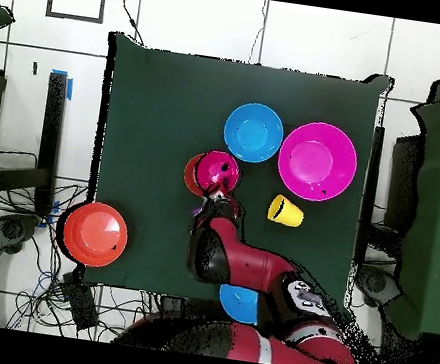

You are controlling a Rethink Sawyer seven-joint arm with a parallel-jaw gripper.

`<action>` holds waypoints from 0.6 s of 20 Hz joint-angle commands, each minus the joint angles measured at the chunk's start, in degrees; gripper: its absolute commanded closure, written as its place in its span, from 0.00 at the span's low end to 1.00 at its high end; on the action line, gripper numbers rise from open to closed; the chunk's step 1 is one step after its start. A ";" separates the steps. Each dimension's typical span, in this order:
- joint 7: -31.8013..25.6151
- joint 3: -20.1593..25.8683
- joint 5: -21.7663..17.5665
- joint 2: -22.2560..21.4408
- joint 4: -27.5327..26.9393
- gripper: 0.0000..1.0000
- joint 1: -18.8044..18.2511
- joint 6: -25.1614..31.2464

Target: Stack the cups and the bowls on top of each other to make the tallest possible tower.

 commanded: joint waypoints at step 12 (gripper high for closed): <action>10.84 10.78 1.45 3.08 0.22 1.00 -2.57 1.86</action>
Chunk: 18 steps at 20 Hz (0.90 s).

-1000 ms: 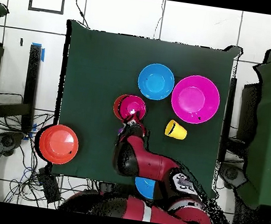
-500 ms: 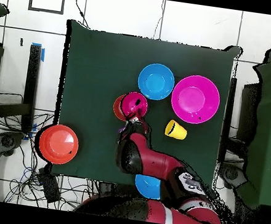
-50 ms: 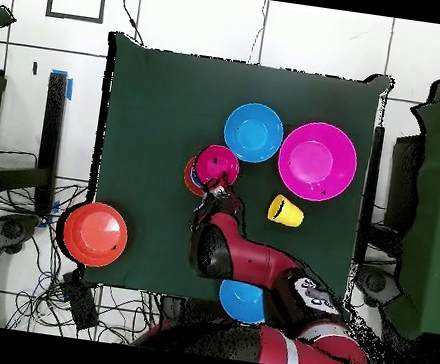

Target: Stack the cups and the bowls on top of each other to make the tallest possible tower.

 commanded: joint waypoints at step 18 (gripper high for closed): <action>9.87 6.90 4.12 0.96 1.82 1.00 0.74 3.48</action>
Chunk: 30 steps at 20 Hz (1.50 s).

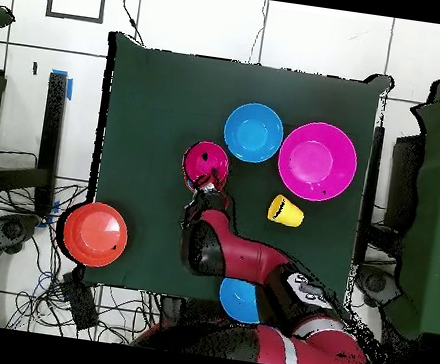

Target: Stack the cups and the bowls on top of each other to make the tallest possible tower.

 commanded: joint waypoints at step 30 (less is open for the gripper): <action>10.22 -0.19 10.50 -2.01 8.03 1.00 6.17 2.00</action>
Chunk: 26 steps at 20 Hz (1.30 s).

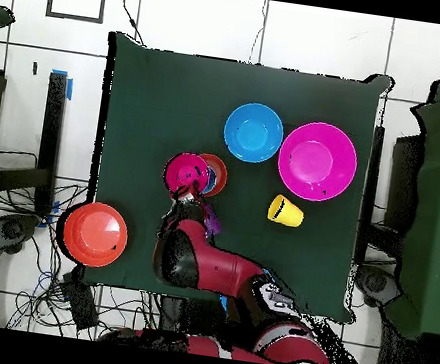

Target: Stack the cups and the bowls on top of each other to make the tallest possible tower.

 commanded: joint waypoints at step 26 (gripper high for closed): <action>10.77 3.30 -0.31 3.38 3.09 1.00 -4.07 -0.72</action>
